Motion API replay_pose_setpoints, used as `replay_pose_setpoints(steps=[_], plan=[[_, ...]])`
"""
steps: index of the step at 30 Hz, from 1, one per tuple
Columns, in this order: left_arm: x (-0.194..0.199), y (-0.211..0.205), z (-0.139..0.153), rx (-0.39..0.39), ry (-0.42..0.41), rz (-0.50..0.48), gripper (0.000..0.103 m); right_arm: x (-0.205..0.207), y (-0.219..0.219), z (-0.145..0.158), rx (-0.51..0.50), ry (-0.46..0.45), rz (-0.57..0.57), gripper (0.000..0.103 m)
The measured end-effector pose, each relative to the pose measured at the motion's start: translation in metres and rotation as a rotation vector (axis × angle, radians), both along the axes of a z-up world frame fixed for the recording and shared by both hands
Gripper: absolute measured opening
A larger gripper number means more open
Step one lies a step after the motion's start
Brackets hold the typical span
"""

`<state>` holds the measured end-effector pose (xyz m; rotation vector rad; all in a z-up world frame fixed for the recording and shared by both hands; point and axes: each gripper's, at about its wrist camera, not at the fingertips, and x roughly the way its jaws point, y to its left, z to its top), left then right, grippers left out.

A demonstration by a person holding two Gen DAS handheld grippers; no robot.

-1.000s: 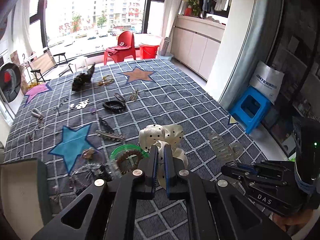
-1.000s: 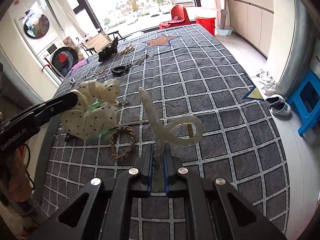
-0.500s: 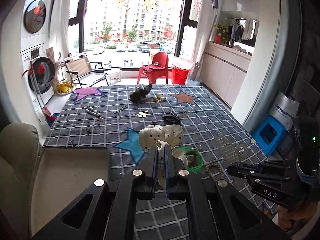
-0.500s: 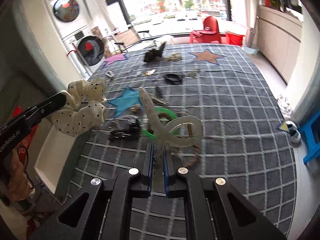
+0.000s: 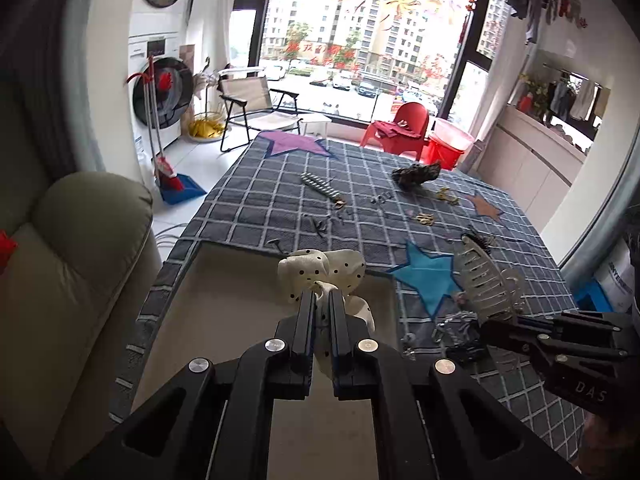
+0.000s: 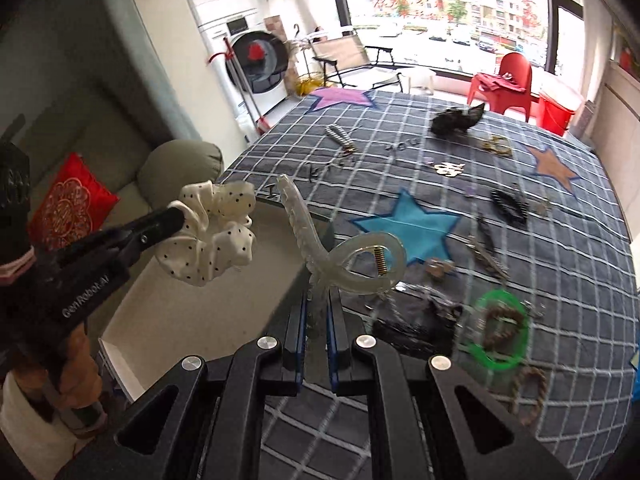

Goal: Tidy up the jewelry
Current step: 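Carry the scrunchie with the left tool while the right tool carries the clip toward the tray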

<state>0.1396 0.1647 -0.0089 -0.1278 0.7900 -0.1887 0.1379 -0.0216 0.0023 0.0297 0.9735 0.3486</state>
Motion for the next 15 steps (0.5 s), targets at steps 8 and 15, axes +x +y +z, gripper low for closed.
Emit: replay_pose_setpoints(steps=[8, 15], plan=[[0.009, 0.024, -0.045, 0.028, 0.105, 0.072, 0.009, 0.047, 0.052, -0.036, -0.022, 0.091, 0.072, 0.01], [0.005, 0.025, -0.056, 0.088, 0.129, 0.116, 0.009, 0.069, 0.08, -0.06, -0.046, 0.15, 0.104, 0.01]])
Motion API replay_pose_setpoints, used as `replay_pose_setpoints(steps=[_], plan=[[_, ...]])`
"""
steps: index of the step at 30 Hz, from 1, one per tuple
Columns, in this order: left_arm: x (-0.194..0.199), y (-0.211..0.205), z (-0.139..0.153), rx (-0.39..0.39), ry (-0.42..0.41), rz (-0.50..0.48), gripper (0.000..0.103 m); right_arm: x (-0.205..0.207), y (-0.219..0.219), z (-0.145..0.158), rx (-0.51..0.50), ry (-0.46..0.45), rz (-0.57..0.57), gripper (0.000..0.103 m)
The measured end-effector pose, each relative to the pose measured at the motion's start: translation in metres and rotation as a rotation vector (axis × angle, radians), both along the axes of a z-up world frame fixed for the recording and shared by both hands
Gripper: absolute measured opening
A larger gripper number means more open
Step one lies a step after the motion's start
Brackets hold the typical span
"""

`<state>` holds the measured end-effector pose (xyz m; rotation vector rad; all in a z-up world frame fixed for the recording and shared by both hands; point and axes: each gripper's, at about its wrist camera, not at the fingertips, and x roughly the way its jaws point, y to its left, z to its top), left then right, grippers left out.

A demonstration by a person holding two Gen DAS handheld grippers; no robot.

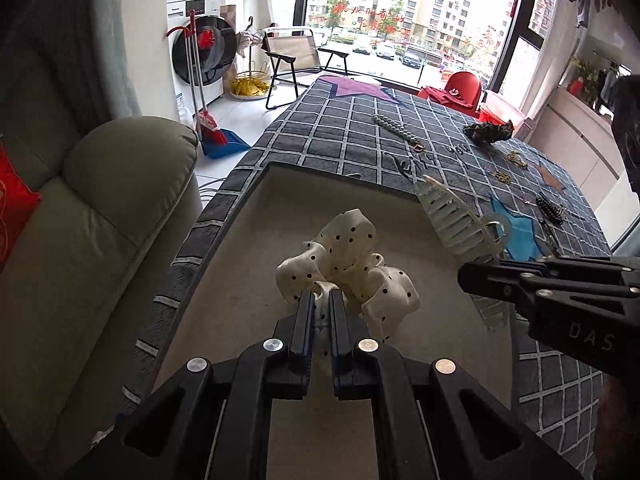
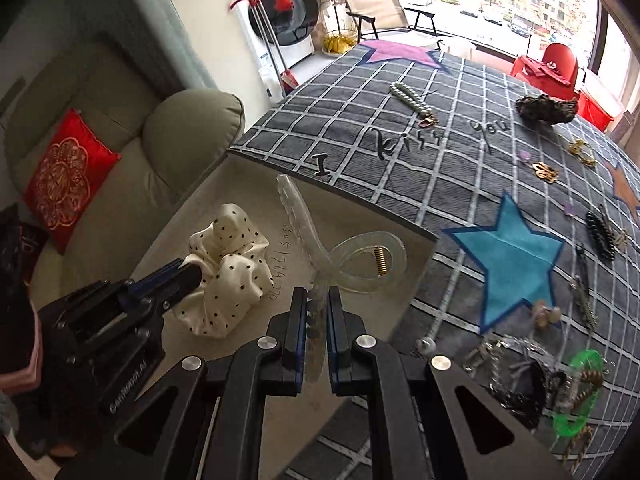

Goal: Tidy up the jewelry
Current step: 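Carry the scrunchie with the left tool while the right tool carries the clip toward the tray, then open the left tool to drop the scrunchie in the tray while the right tool releases the clip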

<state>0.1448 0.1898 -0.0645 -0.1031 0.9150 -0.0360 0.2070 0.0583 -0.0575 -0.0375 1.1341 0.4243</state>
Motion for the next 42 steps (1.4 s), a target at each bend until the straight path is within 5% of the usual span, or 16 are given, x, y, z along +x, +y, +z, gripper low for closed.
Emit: replay_pose_setpoints(steps=[7, 8, 9, 11, 12, 17, 21, 31, 38, 40, 42], plan=[[-0.002, 0.001, 0.002, 0.057, 0.005, 0.049, 0.01, 0.013, 0.011, -0.018, -0.001, 0.066, 0.005, 0.01], [-0.002, 0.002, 0.002, 0.055, 0.008, 0.056, 0.025, 0.014, 0.012, -0.02, -0.005, 0.072, 0.004, 0.01], [-0.002, 0.003, 0.003, 0.051, 0.007, 0.06, 0.065, 0.014, 0.012, -0.021, -0.007, 0.073, 0.002, 0.011], [-0.007, 0.005, 0.006, 0.085, -0.021, 0.102, 0.097, 0.015, 0.011, -0.023, -0.005, 0.073, -0.006, 0.012], [-0.01, 0.006, 0.01, 0.096, -0.049, 0.111, 0.099, 0.016, 0.008, -0.023, 0.004, 0.081, -0.013, 0.012], [-0.012, 0.009, 0.016, 0.087, -0.053, 0.105, 0.099, 0.021, -0.003, -0.013, 0.073, 0.1, -0.037, 0.019], [-0.016, 0.008, 0.021, 0.081, -0.058, 0.11, 0.1, 0.013, -0.015, 0.013, 0.126, 0.031, -0.054, 0.059], [-0.04, -0.01, 0.042, 0.052, -0.066, 0.048, 0.103, -0.024, -0.059, 0.044, 0.175, -0.014, -0.122, 0.081], [-0.068, -0.04, 0.054, 0.093, -0.072, 0.014, 0.103, -0.067, -0.113, 0.041, 0.234, -0.005, -0.225, 0.082], [-0.077, -0.052, 0.056, 0.104, -0.08, -0.01, 0.103, -0.081, -0.131, 0.038, 0.251, -0.004, -0.262, 0.099], [-0.087, -0.067, 0.059, 0.108, -0.085, -0.039, 0.103, -0.093, -0.148, 0.036, 0.261, -0.012, -0.292, 0.103]])
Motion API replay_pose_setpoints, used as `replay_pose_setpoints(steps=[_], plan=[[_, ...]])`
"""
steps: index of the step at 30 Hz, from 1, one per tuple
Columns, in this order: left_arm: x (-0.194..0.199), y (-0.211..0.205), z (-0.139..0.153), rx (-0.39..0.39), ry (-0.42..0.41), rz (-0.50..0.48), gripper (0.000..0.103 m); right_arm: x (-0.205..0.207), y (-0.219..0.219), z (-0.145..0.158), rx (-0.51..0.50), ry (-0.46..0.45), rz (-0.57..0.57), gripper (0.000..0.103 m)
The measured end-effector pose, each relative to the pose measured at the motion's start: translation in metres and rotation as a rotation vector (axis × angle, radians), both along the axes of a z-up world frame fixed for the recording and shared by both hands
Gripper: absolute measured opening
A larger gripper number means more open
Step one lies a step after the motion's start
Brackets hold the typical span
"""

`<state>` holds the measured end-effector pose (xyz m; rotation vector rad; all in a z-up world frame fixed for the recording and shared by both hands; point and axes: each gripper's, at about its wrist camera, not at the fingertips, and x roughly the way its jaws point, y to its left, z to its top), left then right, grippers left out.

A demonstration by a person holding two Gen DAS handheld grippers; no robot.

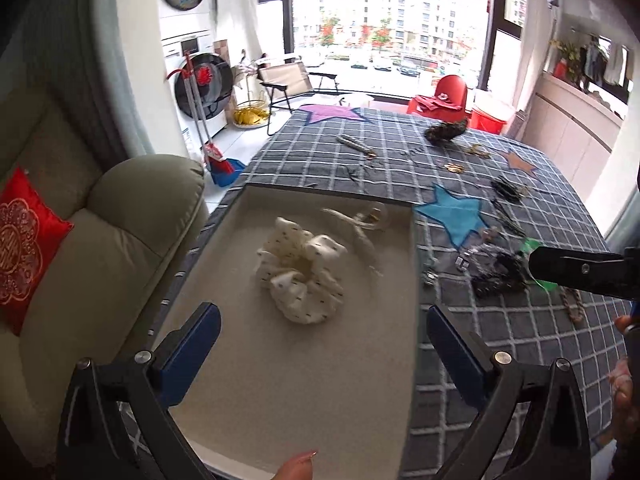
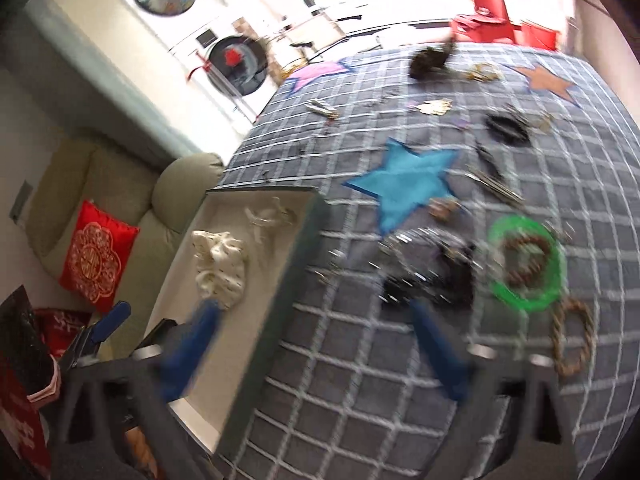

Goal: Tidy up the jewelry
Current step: 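Open the left tool to drop the scrunchie in the tray while the right tool releases the clip, then move both tools back over the accessories on the table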

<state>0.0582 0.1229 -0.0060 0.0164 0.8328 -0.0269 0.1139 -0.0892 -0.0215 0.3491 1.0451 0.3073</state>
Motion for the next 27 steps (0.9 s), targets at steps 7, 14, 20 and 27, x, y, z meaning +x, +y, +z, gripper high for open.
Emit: replay_pose_setpoints(steps=[7, 14, 20, 27], plan=[[-0.022, -0.044, 0.002, -0.007, 0.009, -0.053, 0.103, -0.045, -0.063, 0.0, 0.008, -0.041, -0.121, 0.103], [-0.032, -0.084, -0.009, -0.034, 0.061, -0.128, 0.103, -0.08, -0.114, -0.005, -0.024, -0.027, -0.209, 0.103], [-0.033, -0.11, -0.019, -0.033, 0.088, -0.161, 0.103, -0.094, -0.14, -0.018, -0.128, 0.044, -0.244, 0.103], [-0.017, -0.123, -0.027, -0.065, 0.118, -0.172, 0.103, -0.103, -0.158, -0.03, -0.161, 0.056, -0.262, 0.103]])
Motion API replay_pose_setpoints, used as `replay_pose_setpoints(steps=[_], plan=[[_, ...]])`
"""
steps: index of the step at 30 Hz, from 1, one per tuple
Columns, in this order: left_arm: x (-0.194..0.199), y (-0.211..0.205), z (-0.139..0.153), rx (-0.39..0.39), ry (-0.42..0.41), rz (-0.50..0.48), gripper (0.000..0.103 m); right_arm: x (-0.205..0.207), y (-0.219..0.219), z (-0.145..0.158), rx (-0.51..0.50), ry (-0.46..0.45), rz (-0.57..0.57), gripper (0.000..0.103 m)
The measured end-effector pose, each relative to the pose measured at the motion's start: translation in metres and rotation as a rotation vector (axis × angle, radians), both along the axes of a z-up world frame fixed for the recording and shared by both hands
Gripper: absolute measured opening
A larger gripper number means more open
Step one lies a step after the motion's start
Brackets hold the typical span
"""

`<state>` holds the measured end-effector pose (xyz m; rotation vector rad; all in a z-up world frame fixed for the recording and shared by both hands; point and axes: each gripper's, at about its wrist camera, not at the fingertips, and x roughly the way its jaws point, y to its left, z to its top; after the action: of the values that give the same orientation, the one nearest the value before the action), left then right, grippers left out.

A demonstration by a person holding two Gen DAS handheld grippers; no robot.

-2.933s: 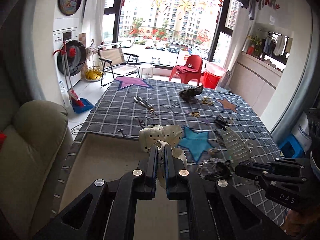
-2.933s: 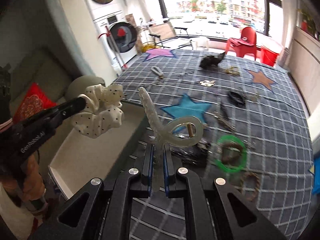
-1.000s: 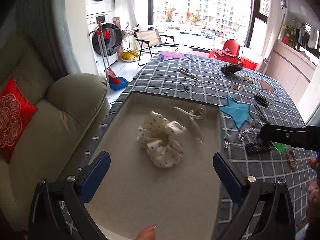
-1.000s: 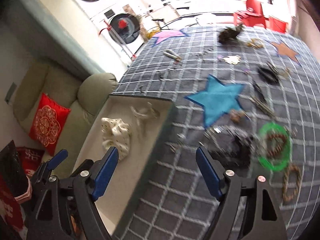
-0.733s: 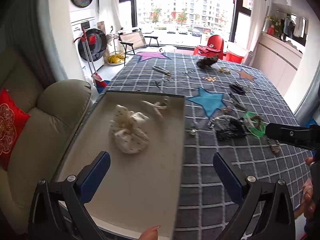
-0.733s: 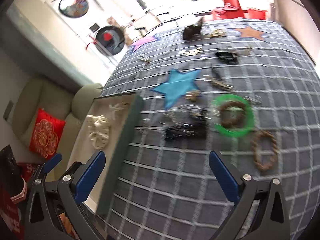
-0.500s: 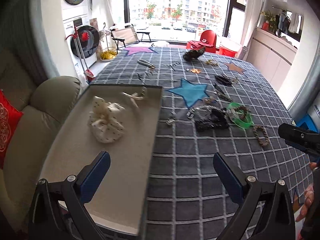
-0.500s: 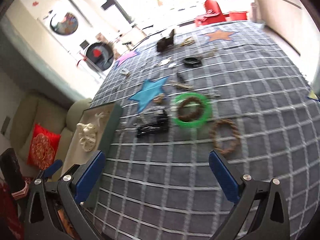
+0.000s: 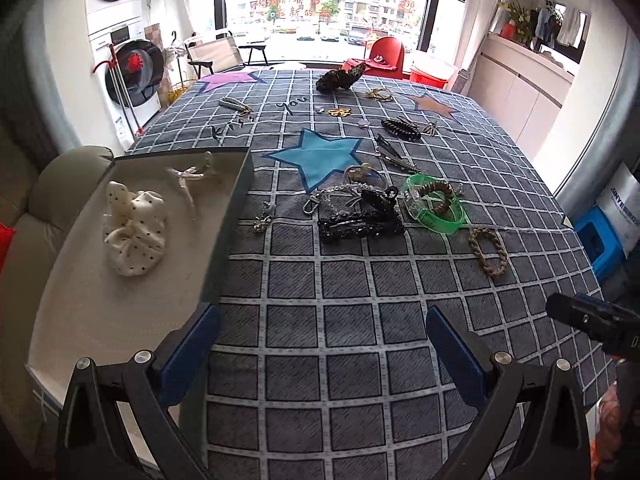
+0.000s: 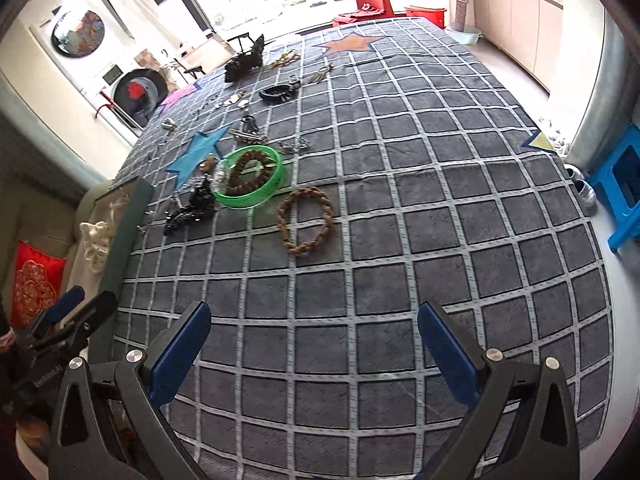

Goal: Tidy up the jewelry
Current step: 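Move both tools back over the accessories on the table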

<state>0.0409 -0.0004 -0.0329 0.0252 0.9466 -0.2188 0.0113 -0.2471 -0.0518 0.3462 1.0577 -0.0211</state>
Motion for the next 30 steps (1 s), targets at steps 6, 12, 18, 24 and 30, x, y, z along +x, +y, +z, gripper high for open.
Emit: replay_pose_setpoints(steps=[6, 12, 18, 24, 30], plan=[[0.02, -0.006, -0.005, -0.008, 0.015, 0.004, 0.103, 0.008, 0.0, -0.004, -0.046, 0.006, 0.008, 0.103], [0.036, -0.018, -0.009, 0.007, -0.003, -0.038, 0.103, 0.021, 0.004, -0.012, -0.084, 0.013, 0.017, 0.103], [0.052, -0.03, -0.016, 0.039, -0.015, -0.081, 0.103, 0.036, 0.01, -0.02, -0.128, 0.022, 0.035, 0.103], [0.068, -0.028, -0.022, 0.009, 0.023, -0.083, 0.103, 0.046, 0.014, -0.027, -0.166, 0.027, 0.049, 0.103], [0.086, -0.038, -0.017, -0.029, 0.018, -0.085, 0.093, 0.059, 0.019, -0.033, -0.217, 0.025, 0.056, 0.101]])
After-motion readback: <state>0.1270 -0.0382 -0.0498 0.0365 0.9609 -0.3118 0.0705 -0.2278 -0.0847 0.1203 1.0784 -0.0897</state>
